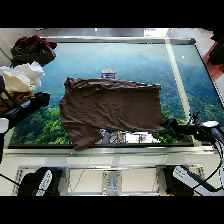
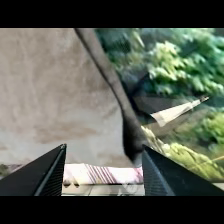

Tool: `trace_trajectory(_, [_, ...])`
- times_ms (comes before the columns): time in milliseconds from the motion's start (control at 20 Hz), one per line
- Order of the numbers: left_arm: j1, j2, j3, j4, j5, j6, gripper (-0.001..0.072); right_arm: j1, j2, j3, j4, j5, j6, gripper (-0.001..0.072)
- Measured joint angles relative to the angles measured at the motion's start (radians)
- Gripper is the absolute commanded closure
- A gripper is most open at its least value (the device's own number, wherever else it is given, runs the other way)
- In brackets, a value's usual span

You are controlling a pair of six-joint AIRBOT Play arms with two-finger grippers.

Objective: Fold the shirts.

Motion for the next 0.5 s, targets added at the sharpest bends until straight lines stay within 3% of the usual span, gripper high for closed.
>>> trace_trajectory(400, [0.0,0.0,0.0,-0.001,-0.002,0.0,0.0223,0.01,-0.031,-0.006,-0.016,0.008,0.018,0.0187])
trace_trajectory(500, [0.0,0.0,0.0,-0.002,-0.002,0.0,0.0223,0.011,-0.035,-0.013,-0.02,-0.01,0.018,0.0386])
